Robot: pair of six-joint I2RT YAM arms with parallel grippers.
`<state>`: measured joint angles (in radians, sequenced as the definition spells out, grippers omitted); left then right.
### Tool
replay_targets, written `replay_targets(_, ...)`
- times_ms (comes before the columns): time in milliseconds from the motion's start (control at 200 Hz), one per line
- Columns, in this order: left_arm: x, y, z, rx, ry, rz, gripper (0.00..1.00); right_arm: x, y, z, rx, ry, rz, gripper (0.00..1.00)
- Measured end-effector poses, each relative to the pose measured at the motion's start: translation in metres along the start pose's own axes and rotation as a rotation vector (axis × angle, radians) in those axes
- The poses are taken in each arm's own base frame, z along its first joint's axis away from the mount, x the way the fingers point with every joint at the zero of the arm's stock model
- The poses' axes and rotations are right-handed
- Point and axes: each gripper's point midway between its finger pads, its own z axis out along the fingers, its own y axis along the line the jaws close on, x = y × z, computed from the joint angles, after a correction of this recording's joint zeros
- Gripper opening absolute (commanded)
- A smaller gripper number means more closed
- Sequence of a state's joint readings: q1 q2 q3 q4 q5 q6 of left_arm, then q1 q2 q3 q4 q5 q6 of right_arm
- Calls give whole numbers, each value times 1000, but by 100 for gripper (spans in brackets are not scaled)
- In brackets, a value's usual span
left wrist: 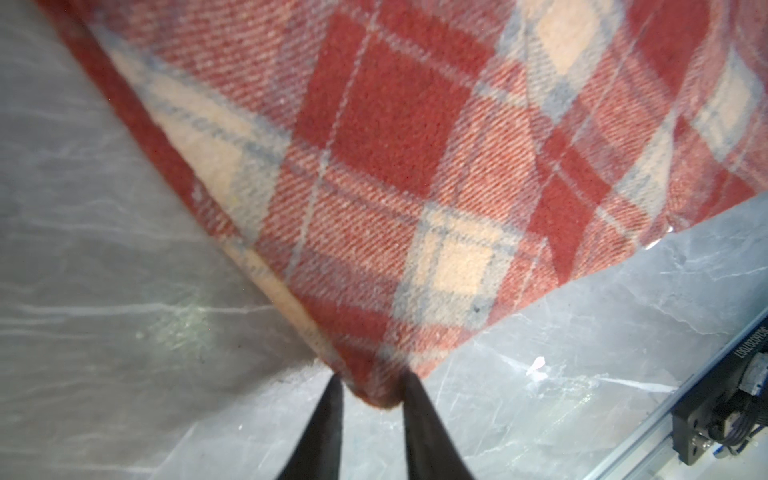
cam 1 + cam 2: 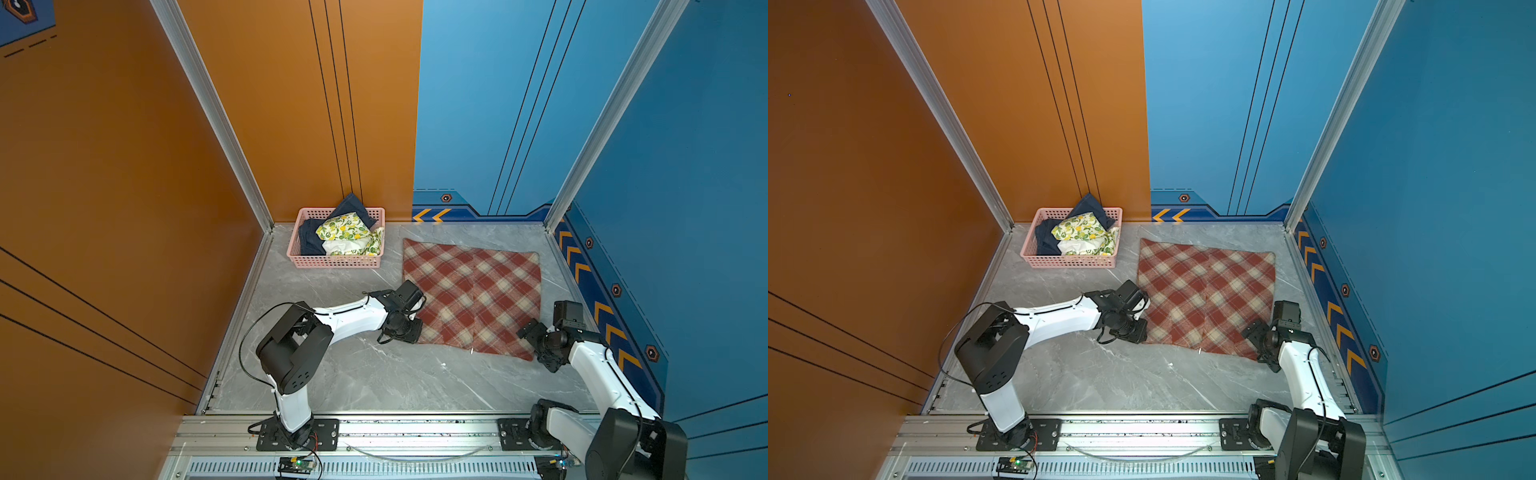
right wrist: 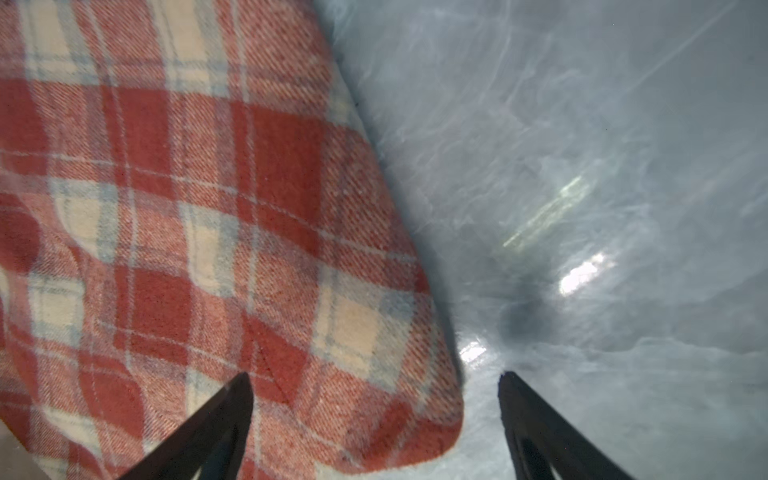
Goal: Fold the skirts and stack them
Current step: 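Grasp the skirt corner with the right gripper and fold it toward the left gripper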
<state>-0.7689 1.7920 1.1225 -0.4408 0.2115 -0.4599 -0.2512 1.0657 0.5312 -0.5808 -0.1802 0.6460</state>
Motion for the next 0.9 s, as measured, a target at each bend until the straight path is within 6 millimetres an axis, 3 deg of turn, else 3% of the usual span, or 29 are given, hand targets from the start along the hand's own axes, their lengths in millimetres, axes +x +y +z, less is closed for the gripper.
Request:
replay_targets(170,1,9,2,-8,3,-26,12,0,-1,5,0,0,-12,75)
replay_targets(270,1,12,2,-10,3,-33,7,3,-3,10,-6,2,-14,53)
replay_targets(375,1,12,3,-2,1,-38,0,6,-4,15,-17,7,-9,41)
replay_targets(491,1,11,3,9,1,-47,0,6,-3,16,-32,0,-12,15)
replay_targets(581,2,10,4,18,4,-54,0,1,1,12,-53,-31,-12,0)
replay_targets(786,0,5,5,46,-2,-65,0,-6,15,-2,-108,-94,-56,0)
replay_targets(901,0,4,6,67,-5,-86,0,-9,40,-15,-151,-122,-141,0)
